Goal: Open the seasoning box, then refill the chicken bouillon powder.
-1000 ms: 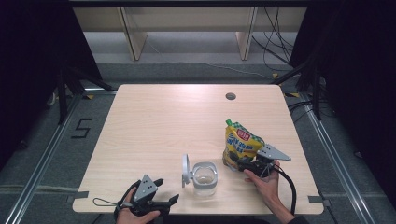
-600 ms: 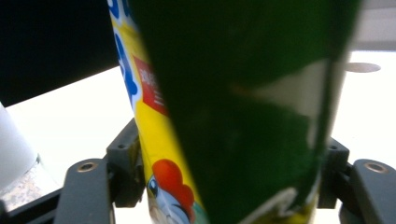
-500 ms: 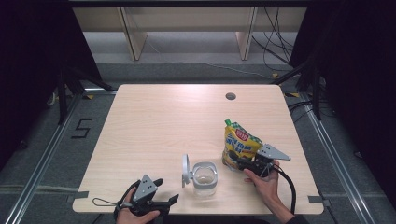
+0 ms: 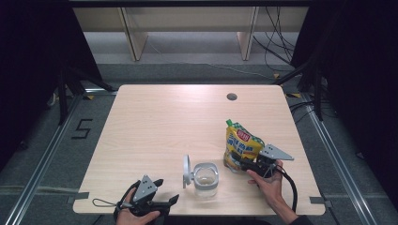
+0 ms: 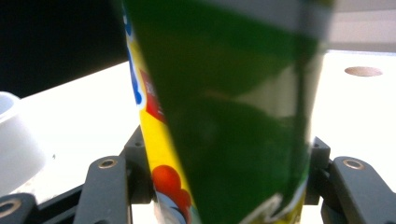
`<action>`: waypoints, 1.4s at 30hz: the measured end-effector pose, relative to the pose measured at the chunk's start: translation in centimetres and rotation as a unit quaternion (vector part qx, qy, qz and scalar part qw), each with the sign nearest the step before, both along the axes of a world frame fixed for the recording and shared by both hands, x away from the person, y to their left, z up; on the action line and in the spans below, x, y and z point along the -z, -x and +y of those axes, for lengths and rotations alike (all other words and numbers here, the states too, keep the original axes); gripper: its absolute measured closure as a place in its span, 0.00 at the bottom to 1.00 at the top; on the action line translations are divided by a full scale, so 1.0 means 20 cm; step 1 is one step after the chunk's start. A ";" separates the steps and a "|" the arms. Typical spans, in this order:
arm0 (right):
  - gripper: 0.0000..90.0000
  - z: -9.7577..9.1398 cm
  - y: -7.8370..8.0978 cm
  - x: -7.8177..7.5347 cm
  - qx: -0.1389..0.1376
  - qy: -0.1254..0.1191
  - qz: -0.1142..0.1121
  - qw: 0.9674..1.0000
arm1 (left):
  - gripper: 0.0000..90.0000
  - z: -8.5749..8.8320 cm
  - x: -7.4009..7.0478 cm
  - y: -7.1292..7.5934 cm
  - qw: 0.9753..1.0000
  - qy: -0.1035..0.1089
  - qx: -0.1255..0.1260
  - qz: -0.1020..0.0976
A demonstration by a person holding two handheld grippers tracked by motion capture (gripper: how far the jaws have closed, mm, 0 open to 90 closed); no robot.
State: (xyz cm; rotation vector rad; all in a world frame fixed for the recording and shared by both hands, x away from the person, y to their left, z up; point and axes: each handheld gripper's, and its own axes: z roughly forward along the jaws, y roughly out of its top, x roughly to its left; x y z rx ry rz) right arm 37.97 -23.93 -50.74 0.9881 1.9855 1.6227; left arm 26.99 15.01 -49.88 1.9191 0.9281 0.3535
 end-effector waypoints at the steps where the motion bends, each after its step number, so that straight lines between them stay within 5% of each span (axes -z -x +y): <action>1: 0.46 0.00 0.00 0.00 -0.008 -0.008 0.007 1.000 | 0.23 0.00 0.00 0.00 1.000 0.000 0.000 0.000; 8: 0.48 -0.01 0.04 -0.03 -0.026 0.011 0.004 1.000 | 0.23 0.00 0.00 0.00 1.000 0.000 0.002 -0.004; 9: 0.48 -0.01 0.04 -0.03 -0.032 0.014 -0.005 0.999 | 0.23 0.01 0.00 -0.01 1.000 -0.014 0.013 -0.008; 13: 0.48 -0.03 0.06 -0.06 -0.042 0.022 -0.012 0.999 | 0.23 0.00 0.00 -0.01 1.000 -0.003 0.002 0.001; 15: 0.48 -0.04 0.09 -0.07 -0.034 0.016 -0.004 0.999 | 0.23 0.00 0.00 -0.02 1.000 -0.008 0.011 -0.005; 20: 0.49 -0.09 0.13 -0.12 -0.031 0.026 -0.022 0.999 | 0.23 -0.01 0.00 -0.02 1.000 -0.005 0.009 0.001; 21: 0.49 -0.11 0.13 -0.14 -0.028 0.038 -0.040 0.998 | 0.23 -0.01 0.00 -0.02 1.000 -0.007 0.008 0.000; 25: 0.49 -0.12 0.18 -0.17 -0.025 0.043 -0.044 0.998 | 0.23 -0.01 0.00 -0.02 1.000 -0.004 0.008 0.000; 28: 0.49 -0.14 0.20 -0.20 -0.024 0.071 -0.073 0.994 | 0.23 -0.01 0.00 -0.02 1.000 -0.006 0.007 0.001; 33: 0.49 -0.13 0.24 -0.23 -0.040 0.106 -0.089 0.990 | 0.23 -0.01 0.00 -0.02 1.000 -0.001 0.005 0.001; 34: 0.49 -0.13 0.25 -0.24 -0.044 0.117 -0.089 0.988 | 0.23 0.00 0.00 -0.02 1.000 -0.014 0.008 0.001; 36: 0.49 -0.12 0.26 -0.25 -0.045 0.128 -0.102 0.985 | 0.23 -0.01 0.00 -0.02 1.000 0.000 0.005 0.001; 37: 0.49 -0.11 0.28 -0.26 -0.045 0.125 -0.094 0.987 | 0.23 -0.01 0.00 -0.02 1.000 -0.004 0.006 -0.003; 42: 0.49 -0.10 0.31 -0.29 -0.059 0.177 -0.131 0.974 | 0.23 0.00 0.00 -0.03 1.000 -0.015 0.014 -0.006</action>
